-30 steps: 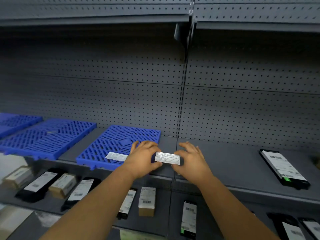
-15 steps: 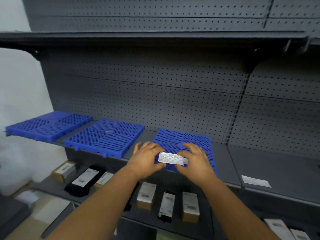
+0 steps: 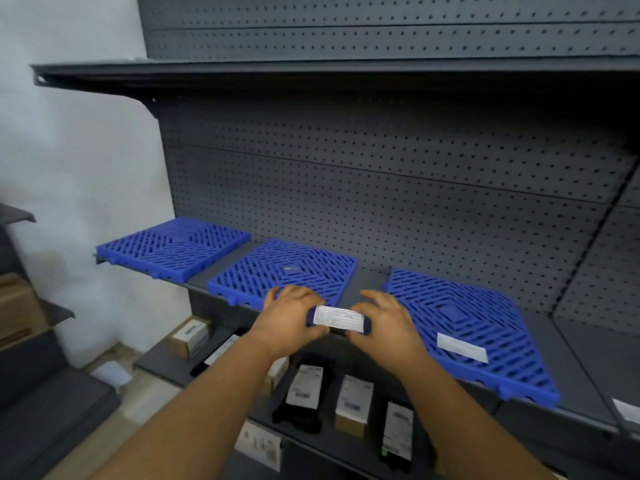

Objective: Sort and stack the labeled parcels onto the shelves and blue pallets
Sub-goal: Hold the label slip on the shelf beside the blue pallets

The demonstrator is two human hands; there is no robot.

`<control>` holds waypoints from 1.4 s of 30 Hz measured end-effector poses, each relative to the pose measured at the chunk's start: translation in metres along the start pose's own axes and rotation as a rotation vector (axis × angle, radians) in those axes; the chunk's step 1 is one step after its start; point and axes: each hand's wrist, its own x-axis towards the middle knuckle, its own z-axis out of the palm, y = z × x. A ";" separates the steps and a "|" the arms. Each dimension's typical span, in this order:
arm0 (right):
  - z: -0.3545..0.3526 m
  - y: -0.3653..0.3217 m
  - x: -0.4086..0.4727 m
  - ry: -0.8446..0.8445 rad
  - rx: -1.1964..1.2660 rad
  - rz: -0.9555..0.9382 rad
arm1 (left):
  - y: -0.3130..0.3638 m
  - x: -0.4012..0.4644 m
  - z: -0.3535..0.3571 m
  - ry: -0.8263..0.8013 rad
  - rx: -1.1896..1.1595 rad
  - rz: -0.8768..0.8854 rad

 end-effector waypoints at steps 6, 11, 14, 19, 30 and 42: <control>0.029 -0.015 0.050 -0.003 0.017 -0.022 | -0.047 0.022 -0.008 0.016 0.024 -0.032; 0.048 -0.021 0.085 -0.013 0.013 -0.048 | -0.078 0.038 -0.007 -0.002 0.039 -0.051; 0.058 -0.029 0.098 -0.041 0.002 -0.042 | -0.098 0.045 -0.008 -0.010 0.043 -0.052; 0.076 -0.047 0.119 -0.081 -0.013 0.002 | -0.134 0.059 -0.006 -0.059 0.008 -0.028; 0.101 -0.078 0.138 -0.143 -0.114 0.198 | -0.184 0.085 -0.004 -0.210 -0.034 0.086; 0.078 -0.062 0.103 -0.047 -0.094 0.330 | -0.159 0.091 -0.004 -0.194 -0.143 0.173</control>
